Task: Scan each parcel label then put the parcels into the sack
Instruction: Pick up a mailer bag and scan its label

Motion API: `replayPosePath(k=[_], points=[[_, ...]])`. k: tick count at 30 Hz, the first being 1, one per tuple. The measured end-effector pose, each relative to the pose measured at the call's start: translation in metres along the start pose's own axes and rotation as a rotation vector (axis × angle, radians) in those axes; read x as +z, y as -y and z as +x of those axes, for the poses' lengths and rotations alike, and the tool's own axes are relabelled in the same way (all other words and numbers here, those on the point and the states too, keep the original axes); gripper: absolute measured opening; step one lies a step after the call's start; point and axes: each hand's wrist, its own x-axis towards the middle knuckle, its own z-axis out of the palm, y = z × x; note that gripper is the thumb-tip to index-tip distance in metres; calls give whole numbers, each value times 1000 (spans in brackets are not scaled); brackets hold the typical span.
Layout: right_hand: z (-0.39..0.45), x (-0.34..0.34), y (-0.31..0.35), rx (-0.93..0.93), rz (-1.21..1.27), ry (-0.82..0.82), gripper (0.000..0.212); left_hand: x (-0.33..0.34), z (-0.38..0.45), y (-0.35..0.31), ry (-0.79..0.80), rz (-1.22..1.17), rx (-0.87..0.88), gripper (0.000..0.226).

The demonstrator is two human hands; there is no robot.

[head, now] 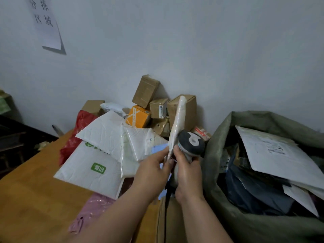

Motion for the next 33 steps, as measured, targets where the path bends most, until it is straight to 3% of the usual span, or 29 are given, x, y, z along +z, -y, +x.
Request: replayPosePath(k=[3, 6, 8, 10, 13, 16, 19, 23, 28, 33], points=[[-24, -1, 4, -28, 84, -23, 70, -8, -22, -5, 88, -59, 46, 36], [-46, -6, 8, -31, 106, -40, 66, -22, -41, -8, 118, -347, -39, 45], [-58, -11, 9, -20, 161, -38, 54, -32, -52, -7, 16, -506, -154, 40], [-69, -17, 9, -9, 212, -8, 46, -42, -59, -2, -129, -466, -257, 40], [-83, -29, 9, 2, 231, 60, 41, -61, -67, 11, -208, -332, -410, 73], [-88, -42, 9, 39, 252, 173, 36, -74, -77, 18, -96, -455, -576, 88], [-83, -53, 10, 85, 255, 232, 39, -81, -84, 22, -33, -683, -644, 64], [-78, -69, 15, 45, 194, 143, 43, -79, -87, 24, -183, -824, -632, 31], [-65, -102, 24, -53, 140, -33, 37, -65, -82, 9, -358, -812, -572, 13], [-62, -114, 33, -17, 83, 55, 27, -46, -78, -5, -443, -861, -495, 7]])
